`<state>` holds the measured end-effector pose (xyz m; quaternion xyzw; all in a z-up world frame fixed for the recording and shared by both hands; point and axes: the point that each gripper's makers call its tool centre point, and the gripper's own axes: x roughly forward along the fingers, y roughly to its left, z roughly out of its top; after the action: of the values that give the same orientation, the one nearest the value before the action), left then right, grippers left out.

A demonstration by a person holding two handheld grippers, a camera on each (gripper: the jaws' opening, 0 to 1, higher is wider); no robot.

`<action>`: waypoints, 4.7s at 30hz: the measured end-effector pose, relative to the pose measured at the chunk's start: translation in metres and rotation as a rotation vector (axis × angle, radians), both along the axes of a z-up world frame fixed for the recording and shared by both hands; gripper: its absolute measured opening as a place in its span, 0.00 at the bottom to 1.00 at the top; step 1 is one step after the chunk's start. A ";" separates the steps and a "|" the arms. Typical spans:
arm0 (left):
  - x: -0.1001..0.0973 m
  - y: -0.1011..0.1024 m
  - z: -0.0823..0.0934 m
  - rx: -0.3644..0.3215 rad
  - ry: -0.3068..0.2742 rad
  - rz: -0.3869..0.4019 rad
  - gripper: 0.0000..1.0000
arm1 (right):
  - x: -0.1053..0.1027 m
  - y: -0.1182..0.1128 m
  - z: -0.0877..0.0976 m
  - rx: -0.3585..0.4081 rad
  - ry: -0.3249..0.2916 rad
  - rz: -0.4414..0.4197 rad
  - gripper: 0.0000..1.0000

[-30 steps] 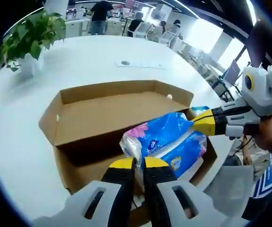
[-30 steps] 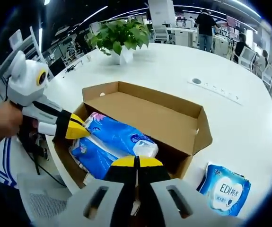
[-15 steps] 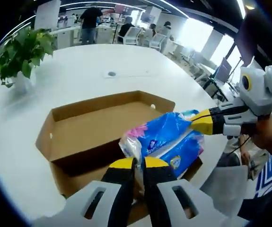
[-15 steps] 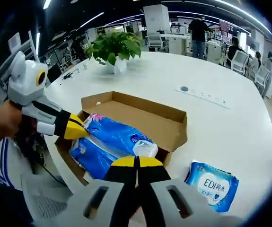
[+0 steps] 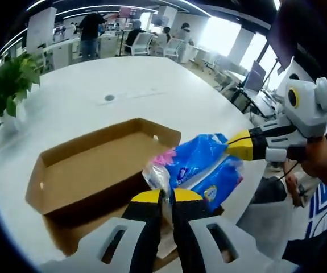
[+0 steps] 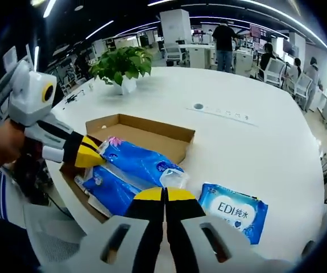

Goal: Operate the shoe box by opening the lid, removing the specified soft item, and placing it in the target area until the item is outside and the box remains undamaged.

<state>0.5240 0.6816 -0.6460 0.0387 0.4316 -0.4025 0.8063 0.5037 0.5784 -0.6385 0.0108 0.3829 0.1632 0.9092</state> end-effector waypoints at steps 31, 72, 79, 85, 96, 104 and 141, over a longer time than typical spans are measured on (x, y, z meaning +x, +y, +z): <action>-0.021 -0.107 0.000 -0.001 0.006 -0.120 0.02 | -0.024 -0.107 -0.002 -0.015 -0.004 -0.111 0.00; -0.045 -0.243 -0.024 0.010 0.041 -0.270 0.02 | -0.050 -0.243 -0.025 -0.022 0.020 -0.252 0.00; -0.051 -0.260 -0.029 0.011 0.050 -0.283 0.02 | -0.054 -0.260 -0.030 -0.024 0.025 -0.268 0.00; -0.054 -0.278 -0.035 0.017 0.052 -0.304 0.02 | -0.055 -0.276 -0.034 -0.027 0.028 -0.282 0.00; -0.059 -0.306 -0.046 0.021 0.060 -0.325 0.02 | -0.056 -0.306 -0.043 -0.037 0.029 -0.304 0.00; -0.057 -0.320 -0.054 0.030 0.072 -0.338 0.02 | -0.054 -0.322 -0.052 -0.029 0.036 -0.319 0.00; -0.051 -0.347 -0.117 0.082 0.126 -0.343 0.02 | -0.048 -0.347 -0.113 -0.028 0.088 -0.309 0.00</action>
<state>0.4730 0.3348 -0.7634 0.1192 0.4841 -0.5179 0.6951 0.4557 0.2311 -0.7512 0.0639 0.4182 0.0155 0.9060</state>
